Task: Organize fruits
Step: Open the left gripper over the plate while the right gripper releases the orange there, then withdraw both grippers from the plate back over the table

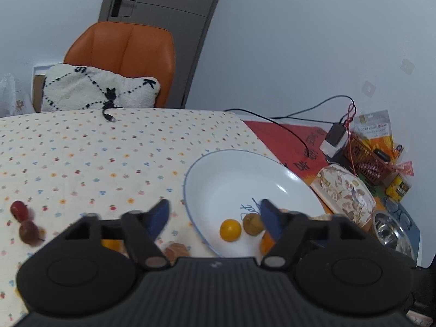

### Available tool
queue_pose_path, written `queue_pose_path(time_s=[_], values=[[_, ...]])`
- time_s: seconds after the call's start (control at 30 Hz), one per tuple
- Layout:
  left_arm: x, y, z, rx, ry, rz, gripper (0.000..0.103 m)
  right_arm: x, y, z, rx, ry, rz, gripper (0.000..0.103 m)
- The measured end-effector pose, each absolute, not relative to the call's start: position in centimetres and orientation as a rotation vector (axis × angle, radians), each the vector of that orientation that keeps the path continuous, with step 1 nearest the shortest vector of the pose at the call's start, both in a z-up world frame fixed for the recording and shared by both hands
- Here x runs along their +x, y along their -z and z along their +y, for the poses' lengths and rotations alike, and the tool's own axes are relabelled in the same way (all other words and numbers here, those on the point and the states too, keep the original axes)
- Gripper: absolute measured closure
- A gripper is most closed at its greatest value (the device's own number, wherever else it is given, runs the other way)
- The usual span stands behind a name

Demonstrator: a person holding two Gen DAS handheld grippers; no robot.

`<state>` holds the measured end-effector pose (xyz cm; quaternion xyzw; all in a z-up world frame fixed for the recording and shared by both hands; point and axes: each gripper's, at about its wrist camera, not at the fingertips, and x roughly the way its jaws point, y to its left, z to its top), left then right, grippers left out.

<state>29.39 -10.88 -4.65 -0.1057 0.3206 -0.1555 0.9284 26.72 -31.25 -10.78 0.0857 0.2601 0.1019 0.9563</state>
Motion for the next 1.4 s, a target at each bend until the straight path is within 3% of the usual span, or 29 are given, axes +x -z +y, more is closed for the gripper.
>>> queue_pose_path(time_s=[0.07, 0.17, 0.23, 0.37, 0.7, 1.4], values=[[28.8, 4.3, -10.1, -0.211, 0.317, 0.65, 0.016, 26.4, 10.5, -31.2, 0.172, -0.204, 0.517, 0.053], [27.8, 3.6, -9.0, -0.187, 0.295, 0.636, 0.015, 25.7, 10.1, -31.2, 0.168, -0.192, 0.498, 0.035], [27.2, 3.1, -8.0, -0.19, 0.279, 0.62, 0.012, 25.2, 10.0, -31.1, 0.161, -0.17, 0.479, 0.019], [25.9, 2.0, -5.9, -0.207, 0.234, 0.578, 0.008, 24.3, 9.7, -31.0, 0.192, -0.175, 0.465, 0.004], [23.0, 0.6, -1.0, -0.264, 0.176, 0.525, 0.0, 23.2, 8.5, -30.1, 0.23, -0.191, 0.468, 0.0], [16.3, -1.5, 4.7, -0.196, 0.13, 0.46, 0.0, 20.1, 4.9, -25.5, 0.199, -0.361, 0.465, 0.0]])
